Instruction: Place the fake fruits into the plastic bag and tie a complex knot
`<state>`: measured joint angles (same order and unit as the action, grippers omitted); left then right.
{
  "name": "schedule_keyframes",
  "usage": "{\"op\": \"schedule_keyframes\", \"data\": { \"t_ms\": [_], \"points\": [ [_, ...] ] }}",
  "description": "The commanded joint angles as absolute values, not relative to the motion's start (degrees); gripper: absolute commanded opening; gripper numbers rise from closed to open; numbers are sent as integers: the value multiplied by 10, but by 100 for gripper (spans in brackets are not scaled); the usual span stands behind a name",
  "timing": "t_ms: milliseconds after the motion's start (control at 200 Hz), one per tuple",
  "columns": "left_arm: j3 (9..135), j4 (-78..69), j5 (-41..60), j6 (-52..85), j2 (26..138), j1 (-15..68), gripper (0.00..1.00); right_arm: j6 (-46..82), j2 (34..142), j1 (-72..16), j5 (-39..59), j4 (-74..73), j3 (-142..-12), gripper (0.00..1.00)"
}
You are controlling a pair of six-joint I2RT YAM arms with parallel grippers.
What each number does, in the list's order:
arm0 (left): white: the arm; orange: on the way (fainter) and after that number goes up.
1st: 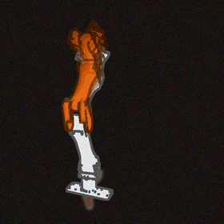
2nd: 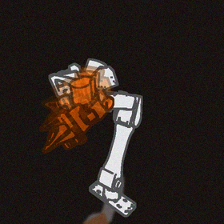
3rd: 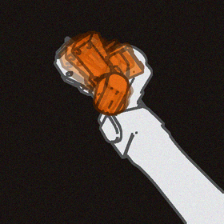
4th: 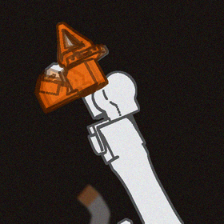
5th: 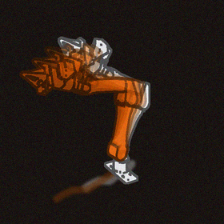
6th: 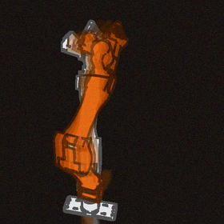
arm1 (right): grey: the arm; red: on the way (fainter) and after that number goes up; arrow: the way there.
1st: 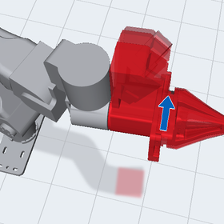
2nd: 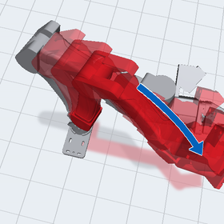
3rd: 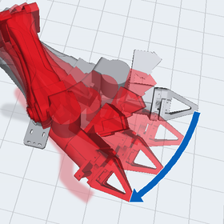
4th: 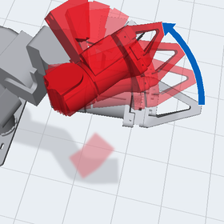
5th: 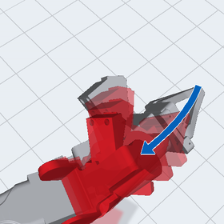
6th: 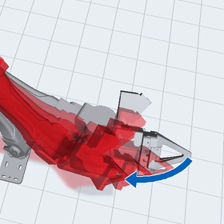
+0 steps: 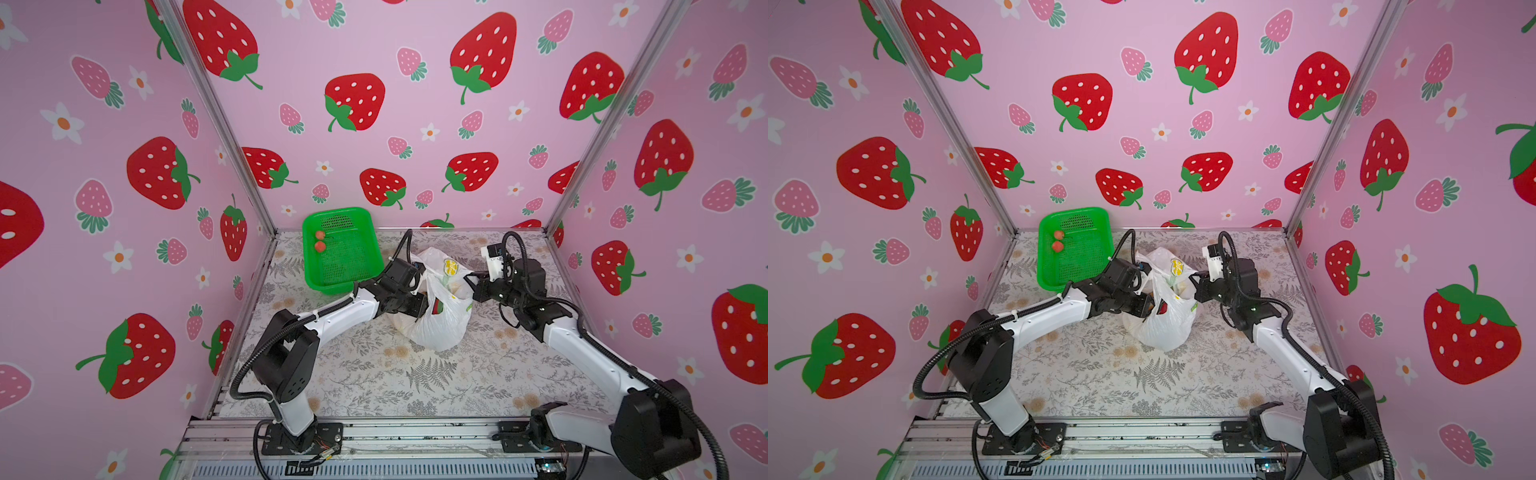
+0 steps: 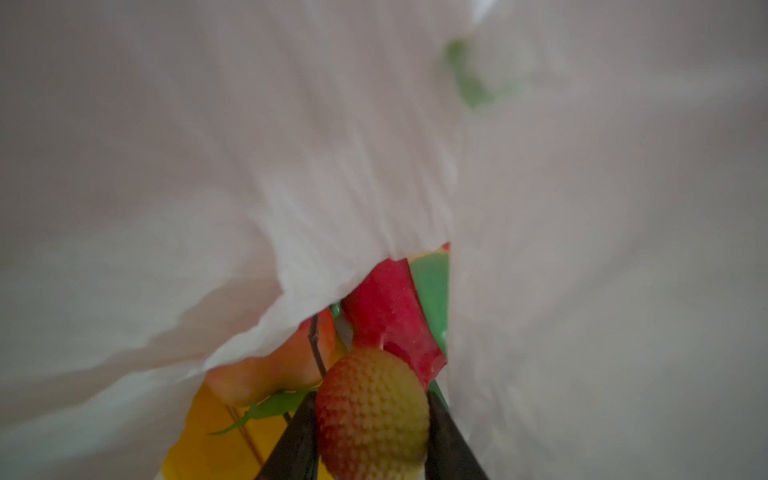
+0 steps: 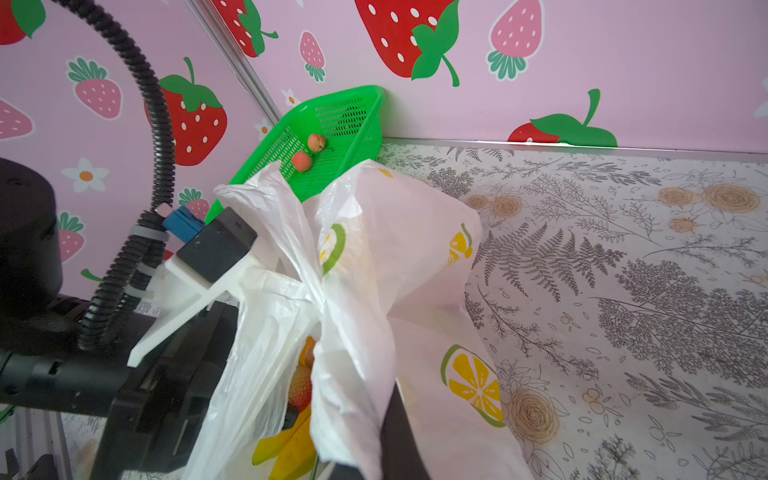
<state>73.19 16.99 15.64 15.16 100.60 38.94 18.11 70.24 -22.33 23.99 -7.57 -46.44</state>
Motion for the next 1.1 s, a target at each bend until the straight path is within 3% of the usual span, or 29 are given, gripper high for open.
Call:
{"op": "schedule_keyframes", "data": {
  "t_ms": [0,180,475,660,891,1096],
  "points": [
    [787,173,170,124,1024,390,36,172,708,-223,243,-76,-470,3],
    [842,169,149,120,1067,388,42,170,709,-223,240,-75,-470,3],
    [812,150,147,124,1031,385,65,168,711,-223,236,-73,-472,3],
    [736,140,131,119,931,385,66,164,714,-223,232,-64,-477,3],
    [579,68,25,150,772,351,69,167,720,-223,233,-63,-483,3],
    [613,54,107,162,798,290,73,172,721,-223,246,-63,-487,3]
  ]
}}
